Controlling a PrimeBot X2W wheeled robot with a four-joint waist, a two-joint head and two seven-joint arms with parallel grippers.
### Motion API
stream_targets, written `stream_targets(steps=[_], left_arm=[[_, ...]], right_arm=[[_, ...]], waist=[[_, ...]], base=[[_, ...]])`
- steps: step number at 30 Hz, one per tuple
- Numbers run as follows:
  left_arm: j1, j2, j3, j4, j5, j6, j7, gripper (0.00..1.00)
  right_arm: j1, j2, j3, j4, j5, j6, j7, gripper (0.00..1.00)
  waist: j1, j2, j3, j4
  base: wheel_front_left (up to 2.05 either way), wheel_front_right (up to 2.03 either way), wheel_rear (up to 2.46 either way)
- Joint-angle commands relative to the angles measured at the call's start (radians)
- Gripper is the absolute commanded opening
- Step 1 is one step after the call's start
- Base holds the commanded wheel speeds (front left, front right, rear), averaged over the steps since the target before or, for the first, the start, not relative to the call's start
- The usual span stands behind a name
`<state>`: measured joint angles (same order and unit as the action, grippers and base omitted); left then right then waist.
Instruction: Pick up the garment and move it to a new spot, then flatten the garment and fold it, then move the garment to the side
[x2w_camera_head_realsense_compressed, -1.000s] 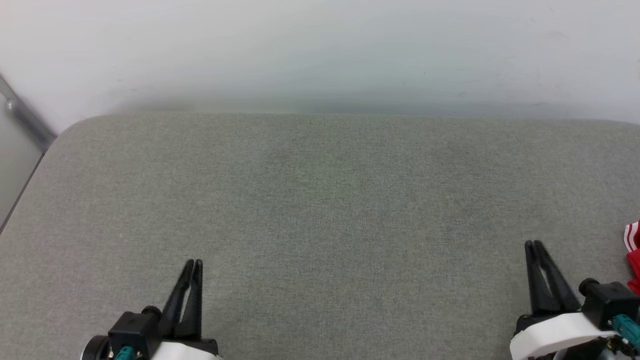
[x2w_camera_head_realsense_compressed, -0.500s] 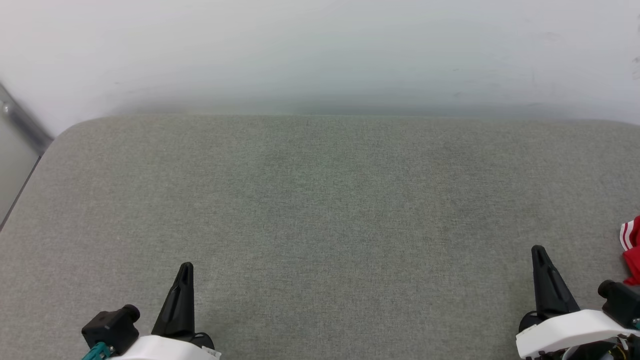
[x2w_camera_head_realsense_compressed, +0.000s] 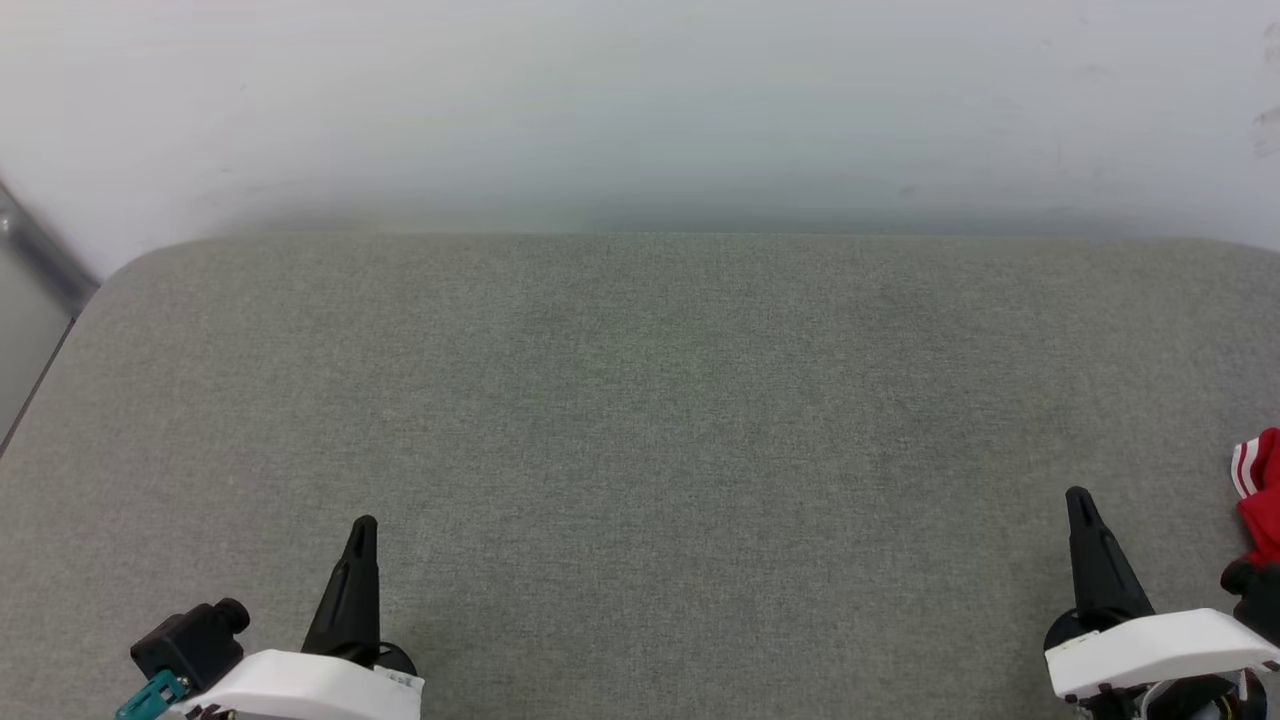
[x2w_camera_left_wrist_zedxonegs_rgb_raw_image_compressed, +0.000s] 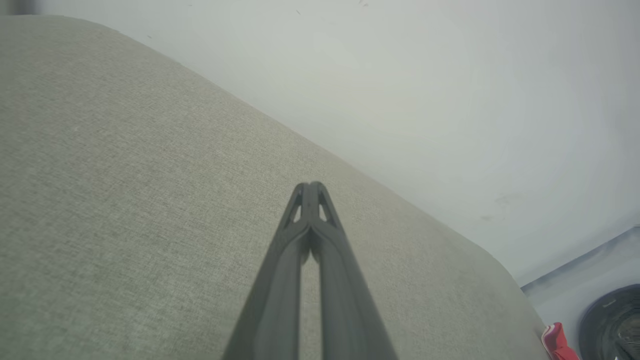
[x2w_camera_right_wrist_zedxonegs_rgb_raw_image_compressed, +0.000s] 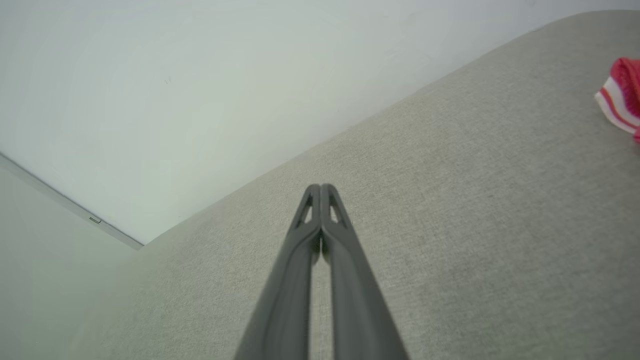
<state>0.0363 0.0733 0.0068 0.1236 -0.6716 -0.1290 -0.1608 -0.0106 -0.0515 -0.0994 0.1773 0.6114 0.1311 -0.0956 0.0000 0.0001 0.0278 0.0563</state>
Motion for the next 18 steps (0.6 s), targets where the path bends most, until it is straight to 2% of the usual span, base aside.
stream_targets(steps=[1, 18], left_arm=[[-0.026, 0.007, 0.002, -0.008, -0.039, -0.001, 0.007, 0.0], [-0.057, 0.013, 0.012, 0.021, -0.28, -0.001, 0.059, 0.0]], right_arm=[[-0.031, 0.0, -0.003, -0.009, 0.041, 0.0, 0.007, 0.0], [-0.049, 0.001, -0.006, 0.01, 0.282, 0.0, 0.058, 0.0]], waist=[[0.0, -0.0001, 0.0, -0.001], [0.0, -0.0001, -0.005, -0.011]], base=[[0.0, 0.0, 0.0], [0.0, 0.0, 0.0]])
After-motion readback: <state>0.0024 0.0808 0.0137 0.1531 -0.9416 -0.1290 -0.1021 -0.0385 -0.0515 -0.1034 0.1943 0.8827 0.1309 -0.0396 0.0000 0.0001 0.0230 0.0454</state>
